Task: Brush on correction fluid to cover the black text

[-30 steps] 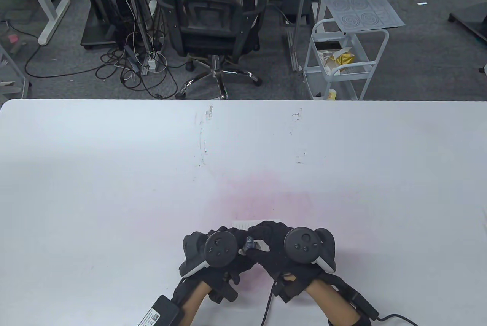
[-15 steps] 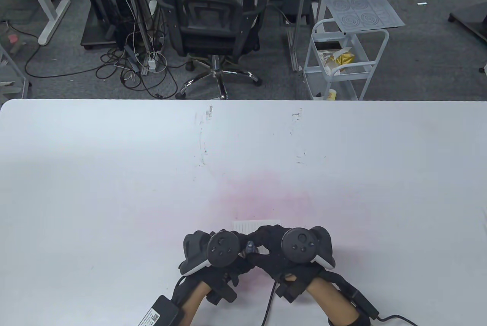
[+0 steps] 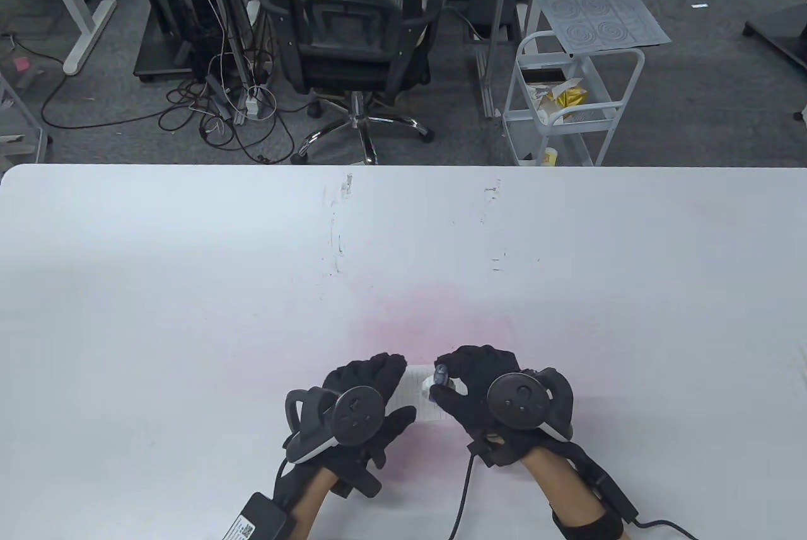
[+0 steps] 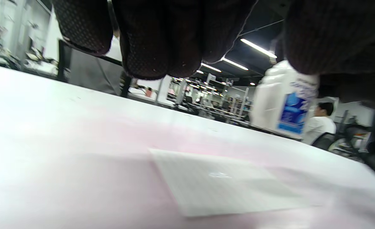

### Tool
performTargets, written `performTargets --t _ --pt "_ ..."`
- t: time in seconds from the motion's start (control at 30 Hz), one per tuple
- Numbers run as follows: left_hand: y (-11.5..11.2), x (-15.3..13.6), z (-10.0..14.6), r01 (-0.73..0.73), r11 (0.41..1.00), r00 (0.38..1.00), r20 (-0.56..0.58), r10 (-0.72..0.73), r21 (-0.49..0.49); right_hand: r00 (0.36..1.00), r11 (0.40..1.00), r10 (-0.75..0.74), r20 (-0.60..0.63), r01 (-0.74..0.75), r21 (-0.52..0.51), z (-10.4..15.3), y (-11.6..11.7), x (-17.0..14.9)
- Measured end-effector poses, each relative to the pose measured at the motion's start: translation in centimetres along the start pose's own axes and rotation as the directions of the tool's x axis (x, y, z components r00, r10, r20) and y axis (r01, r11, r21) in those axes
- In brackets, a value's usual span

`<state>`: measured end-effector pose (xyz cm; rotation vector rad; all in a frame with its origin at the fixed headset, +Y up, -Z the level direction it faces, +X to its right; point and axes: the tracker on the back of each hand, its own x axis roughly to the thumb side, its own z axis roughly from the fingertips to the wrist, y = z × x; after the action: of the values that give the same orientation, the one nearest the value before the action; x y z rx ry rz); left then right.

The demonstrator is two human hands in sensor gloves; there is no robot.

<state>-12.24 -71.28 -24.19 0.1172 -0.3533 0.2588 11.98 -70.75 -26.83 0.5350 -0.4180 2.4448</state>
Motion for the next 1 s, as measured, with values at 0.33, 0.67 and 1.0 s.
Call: performTargets --t 0.33,0.67,1.0 --pt "0.6 -5.5 0.6 0.162 0.987 0.964 -0.219 -0.153 0.02 0.967 0.958 0.155 -0.2 -0.197 -0.21 -0.2 -5.4 -4.5" --pt "0.5 -10.0 1.3 0.16 0.987 0.922 -0.353 -0.161 -0.033 0.897 0.916 0.16 -0.411 -0.29 -0.276 1.2 -8.3 -10.1" --pt "0.0 -10.8 1.6 0.167 0.983 0.912 -0.366 -0.184 -0.077 0.85 0.922 0.198 -0.488 -0.331 -0.203 2.3 -7.2 -12.8"
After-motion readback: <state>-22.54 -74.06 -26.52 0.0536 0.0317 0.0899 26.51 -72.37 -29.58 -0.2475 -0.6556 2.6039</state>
